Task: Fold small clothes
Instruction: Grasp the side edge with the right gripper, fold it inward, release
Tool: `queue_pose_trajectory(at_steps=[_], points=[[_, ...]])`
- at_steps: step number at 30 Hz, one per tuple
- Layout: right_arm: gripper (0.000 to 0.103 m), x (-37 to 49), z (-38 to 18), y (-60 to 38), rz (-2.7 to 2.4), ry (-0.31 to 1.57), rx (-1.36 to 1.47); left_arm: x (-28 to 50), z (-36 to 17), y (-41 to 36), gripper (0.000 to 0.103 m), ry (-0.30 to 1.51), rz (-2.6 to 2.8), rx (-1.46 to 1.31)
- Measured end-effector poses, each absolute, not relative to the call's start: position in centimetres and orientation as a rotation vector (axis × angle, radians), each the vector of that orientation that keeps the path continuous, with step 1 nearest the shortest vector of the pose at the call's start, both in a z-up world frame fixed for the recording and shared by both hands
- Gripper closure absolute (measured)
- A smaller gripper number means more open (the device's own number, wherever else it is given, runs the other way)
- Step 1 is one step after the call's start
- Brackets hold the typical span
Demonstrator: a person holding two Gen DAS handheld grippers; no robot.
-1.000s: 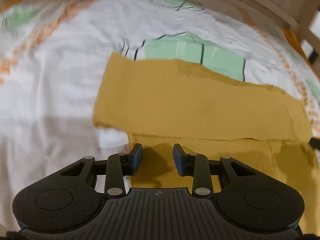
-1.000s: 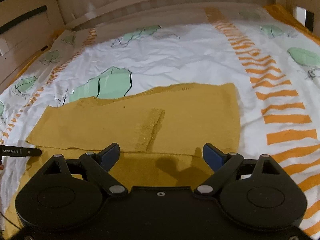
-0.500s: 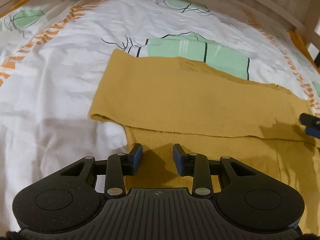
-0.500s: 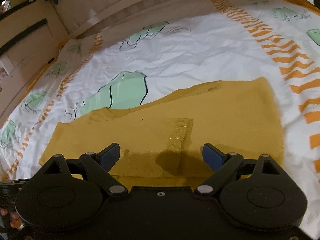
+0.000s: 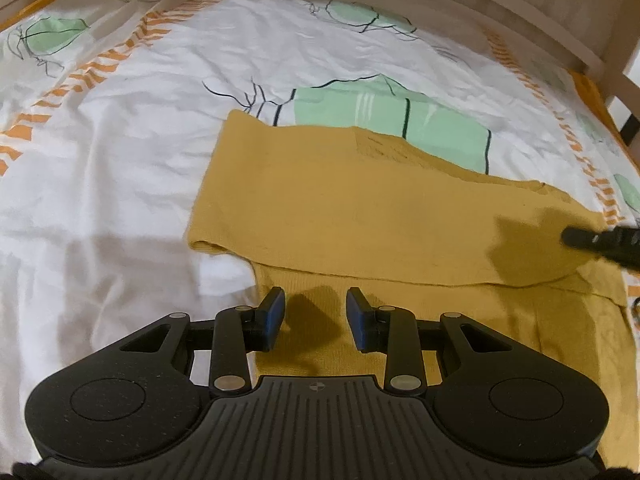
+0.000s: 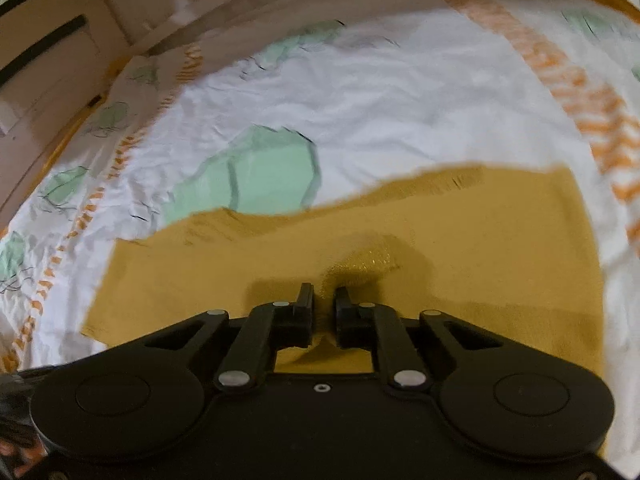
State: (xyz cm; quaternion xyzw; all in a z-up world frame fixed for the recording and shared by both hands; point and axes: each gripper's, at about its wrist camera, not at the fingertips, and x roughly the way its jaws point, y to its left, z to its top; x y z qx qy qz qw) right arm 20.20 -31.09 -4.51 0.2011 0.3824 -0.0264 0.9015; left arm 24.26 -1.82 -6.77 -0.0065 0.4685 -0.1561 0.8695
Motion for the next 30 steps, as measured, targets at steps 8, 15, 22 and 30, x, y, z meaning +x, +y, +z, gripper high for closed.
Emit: queue_pose_trajectory(at_steps=[8, 15, 22, 30], points=[[0.087, 19.8, 4.7, -30.1, 0.029, 0.609, 0.342, 24.3, -7.0, -1.5, 0.071, 0.995, -0.316, -0.014], [0.087, 18.5, 1.9, -35.2, -0.147, 0.666, 0.352, 24.5, -7.4, -1.5, 0.071, 1.008, -0.310, -0.016], [0.087, 18.3, -5.0, -37.9, -0.247, 0.817, 0.397, 24.6, -7.7, -1.4, 0.071, 1.022, -0.317, -0.022], [0.087, 16.6, -5.2, -37.6, -0.267, 0.790, 0.366, 24.8, -7.8, -1.6, 0.071, 1.025, -0.319, -0.012]])
